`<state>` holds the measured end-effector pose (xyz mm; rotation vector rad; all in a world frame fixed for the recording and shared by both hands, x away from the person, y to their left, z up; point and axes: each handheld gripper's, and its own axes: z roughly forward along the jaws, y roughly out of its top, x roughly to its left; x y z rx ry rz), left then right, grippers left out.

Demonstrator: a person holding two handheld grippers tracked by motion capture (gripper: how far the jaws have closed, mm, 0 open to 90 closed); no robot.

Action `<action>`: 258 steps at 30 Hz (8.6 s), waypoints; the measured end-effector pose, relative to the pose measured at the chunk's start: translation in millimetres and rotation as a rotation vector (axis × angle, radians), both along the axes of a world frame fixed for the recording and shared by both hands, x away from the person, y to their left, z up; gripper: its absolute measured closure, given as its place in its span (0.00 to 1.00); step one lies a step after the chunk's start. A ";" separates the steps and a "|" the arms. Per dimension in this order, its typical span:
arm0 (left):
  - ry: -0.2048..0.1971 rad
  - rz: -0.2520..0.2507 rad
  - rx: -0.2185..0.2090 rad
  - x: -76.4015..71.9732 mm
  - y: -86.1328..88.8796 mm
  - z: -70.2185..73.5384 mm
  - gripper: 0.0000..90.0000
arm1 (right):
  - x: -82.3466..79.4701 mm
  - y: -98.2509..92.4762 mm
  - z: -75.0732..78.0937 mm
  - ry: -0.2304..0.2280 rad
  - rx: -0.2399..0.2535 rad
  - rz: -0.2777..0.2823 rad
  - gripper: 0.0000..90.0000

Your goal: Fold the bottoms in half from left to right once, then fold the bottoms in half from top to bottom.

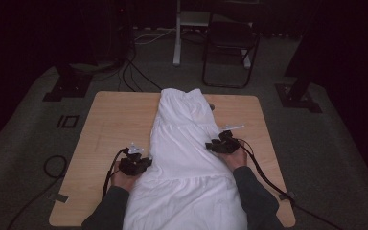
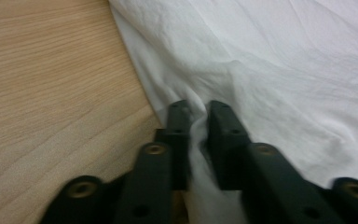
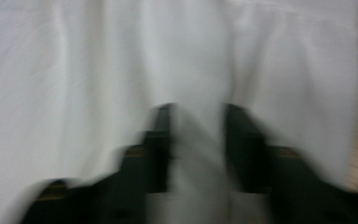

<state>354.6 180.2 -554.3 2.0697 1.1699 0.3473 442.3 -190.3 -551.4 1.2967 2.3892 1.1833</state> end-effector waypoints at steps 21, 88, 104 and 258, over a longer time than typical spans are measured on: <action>-0.101 -0.008 -0.008 33.9 -13.7 37.7 0.60 | -9.2 -46.5 -9.1 -0.053 -0.060 -0.198 0.98; -0.120 -0.051 -0.006 38.9 -37.5 42.3 0.58 | 5.6 -6.7 -5.0 -0.049 -0.109 -0.205 0.91; -0.066 -0.087 0.066 11.5 -51.5 -1.3 0.86 | -44.4 -1.6 -10.0 -0.077 -0.094 -0.109 0.93; -0.171 -0.103 -0.008 105.3 -83.2 93.4 0.93 | 28.5 19.1 71.6 -0.131 0.073 -0.022 0.90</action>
